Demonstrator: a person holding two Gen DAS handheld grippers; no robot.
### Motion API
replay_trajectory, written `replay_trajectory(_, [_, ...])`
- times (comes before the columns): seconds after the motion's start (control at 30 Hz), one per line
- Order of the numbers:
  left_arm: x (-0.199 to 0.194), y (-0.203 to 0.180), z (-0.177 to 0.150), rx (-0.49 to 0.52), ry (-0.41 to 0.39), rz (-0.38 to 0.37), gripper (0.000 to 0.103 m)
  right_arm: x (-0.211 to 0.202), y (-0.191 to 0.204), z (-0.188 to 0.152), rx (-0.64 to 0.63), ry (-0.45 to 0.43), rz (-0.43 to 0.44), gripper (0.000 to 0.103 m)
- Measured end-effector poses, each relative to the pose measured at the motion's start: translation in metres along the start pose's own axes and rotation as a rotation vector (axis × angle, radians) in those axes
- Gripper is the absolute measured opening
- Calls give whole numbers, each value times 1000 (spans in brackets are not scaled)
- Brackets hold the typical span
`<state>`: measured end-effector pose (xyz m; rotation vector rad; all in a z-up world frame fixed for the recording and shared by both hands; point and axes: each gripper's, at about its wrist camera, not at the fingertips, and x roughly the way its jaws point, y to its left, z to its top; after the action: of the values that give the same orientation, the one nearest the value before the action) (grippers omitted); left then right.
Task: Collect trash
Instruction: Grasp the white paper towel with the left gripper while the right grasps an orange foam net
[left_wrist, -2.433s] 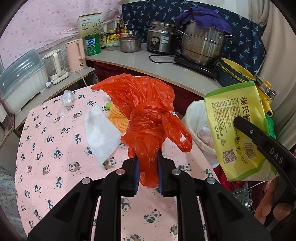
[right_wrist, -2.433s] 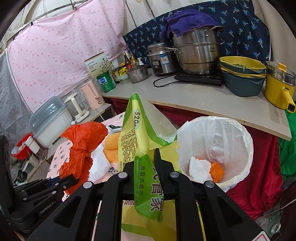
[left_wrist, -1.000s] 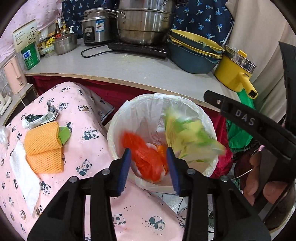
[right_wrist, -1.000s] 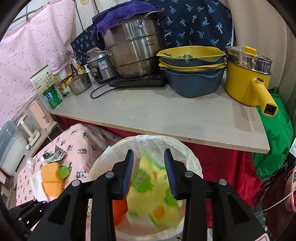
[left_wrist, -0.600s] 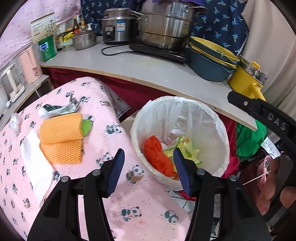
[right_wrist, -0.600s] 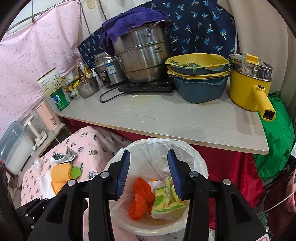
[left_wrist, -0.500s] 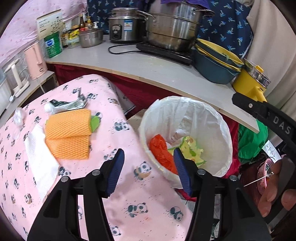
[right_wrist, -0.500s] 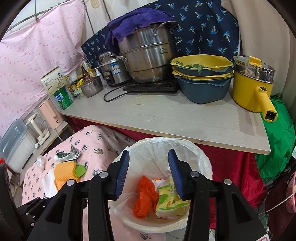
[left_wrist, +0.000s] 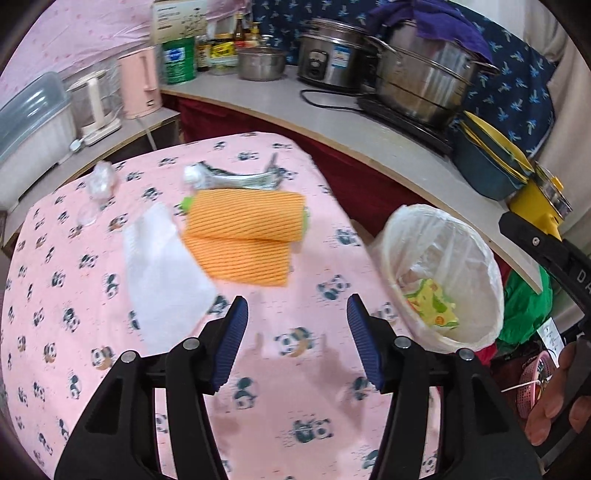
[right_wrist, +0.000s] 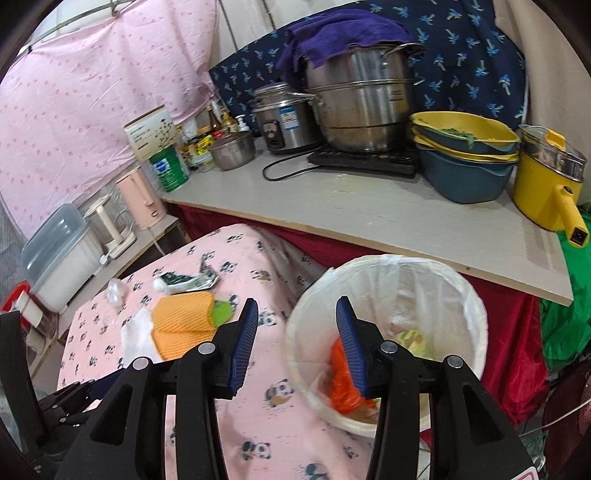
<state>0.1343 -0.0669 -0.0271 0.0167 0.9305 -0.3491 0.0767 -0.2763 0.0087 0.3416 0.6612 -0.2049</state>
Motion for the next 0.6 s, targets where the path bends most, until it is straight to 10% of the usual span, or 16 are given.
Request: replay_trajectory(0.6, [19, 129, -6, -206, 19, 119, 62, 80, 106, -24, -127, 147, 108, 43])
